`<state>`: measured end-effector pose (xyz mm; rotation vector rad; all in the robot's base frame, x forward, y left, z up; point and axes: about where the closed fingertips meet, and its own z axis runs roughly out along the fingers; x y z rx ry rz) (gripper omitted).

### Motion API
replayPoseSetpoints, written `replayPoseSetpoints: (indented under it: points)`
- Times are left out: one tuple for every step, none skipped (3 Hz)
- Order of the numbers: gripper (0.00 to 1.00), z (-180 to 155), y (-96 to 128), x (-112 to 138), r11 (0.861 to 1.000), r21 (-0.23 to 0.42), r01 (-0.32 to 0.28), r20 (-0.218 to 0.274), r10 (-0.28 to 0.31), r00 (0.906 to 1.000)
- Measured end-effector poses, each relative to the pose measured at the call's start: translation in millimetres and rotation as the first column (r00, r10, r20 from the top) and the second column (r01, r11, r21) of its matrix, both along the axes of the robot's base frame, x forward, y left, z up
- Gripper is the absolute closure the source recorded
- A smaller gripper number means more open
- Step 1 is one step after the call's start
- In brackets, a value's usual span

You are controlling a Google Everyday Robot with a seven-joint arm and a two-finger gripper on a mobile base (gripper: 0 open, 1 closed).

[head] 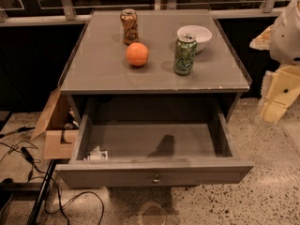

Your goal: Place orange into top drawer

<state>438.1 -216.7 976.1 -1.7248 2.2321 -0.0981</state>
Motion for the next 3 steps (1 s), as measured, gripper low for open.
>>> replayPoseSetpoints:
  points:
    - [0.00,0,0,0,1.000,0.000,0.000,0.000,0.000,1.0000]
    - [0.19,0,0,0,1.000,0.000,0.000,0.000,0.000,1.0000]
    - [0.42,4,5,11,1.000,0.010,0.012,0.049,-0.013,0.9987]
